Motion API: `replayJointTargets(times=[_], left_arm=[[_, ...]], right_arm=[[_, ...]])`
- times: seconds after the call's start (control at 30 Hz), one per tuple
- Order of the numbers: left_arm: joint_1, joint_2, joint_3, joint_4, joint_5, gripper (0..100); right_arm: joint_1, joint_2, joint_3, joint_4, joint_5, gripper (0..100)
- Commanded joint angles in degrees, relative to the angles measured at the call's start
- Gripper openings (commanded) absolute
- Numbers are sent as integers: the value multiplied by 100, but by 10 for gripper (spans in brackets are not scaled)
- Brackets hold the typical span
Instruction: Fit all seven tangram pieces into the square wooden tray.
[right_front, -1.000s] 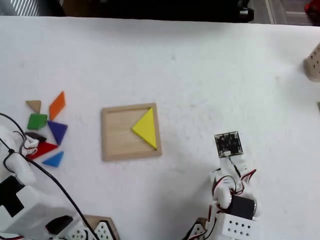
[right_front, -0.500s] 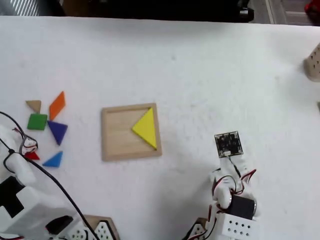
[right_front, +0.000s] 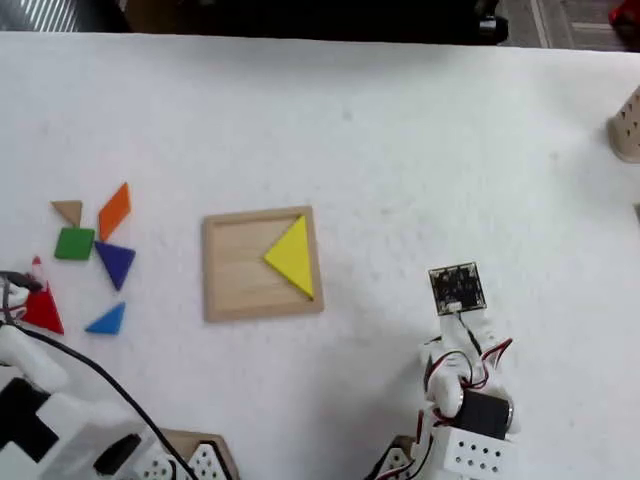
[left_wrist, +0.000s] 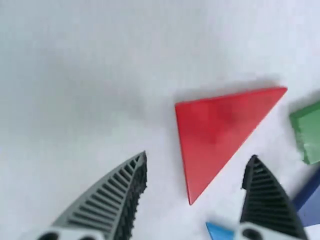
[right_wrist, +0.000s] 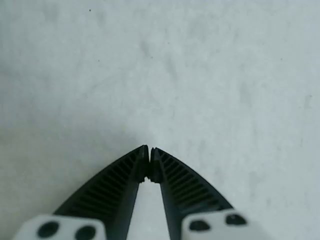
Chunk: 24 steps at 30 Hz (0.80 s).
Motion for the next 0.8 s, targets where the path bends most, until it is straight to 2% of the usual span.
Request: replayJointTargets(times=[0.0, 0.1, 0.4, 0.53, 0.77], left_arm=[[4, -681, -334, 35, -615, 324], [110, -673, -281, -220, -1363, 321], [-40, 365, -325, -949, -1477, 323], [84, 963, -334, -1248, -2154, 321], [84, 1358, -343, -2004, -2048, 321]], right_arm=[[31, -31, 53, 31, 62, 18], [31, -31, 53, 31, 62, 18], [31, -31, 53, 31, 62, 18], [31, -31, 53, 31, 62, 18], [31, -31, 53, 31, 62, 18]])
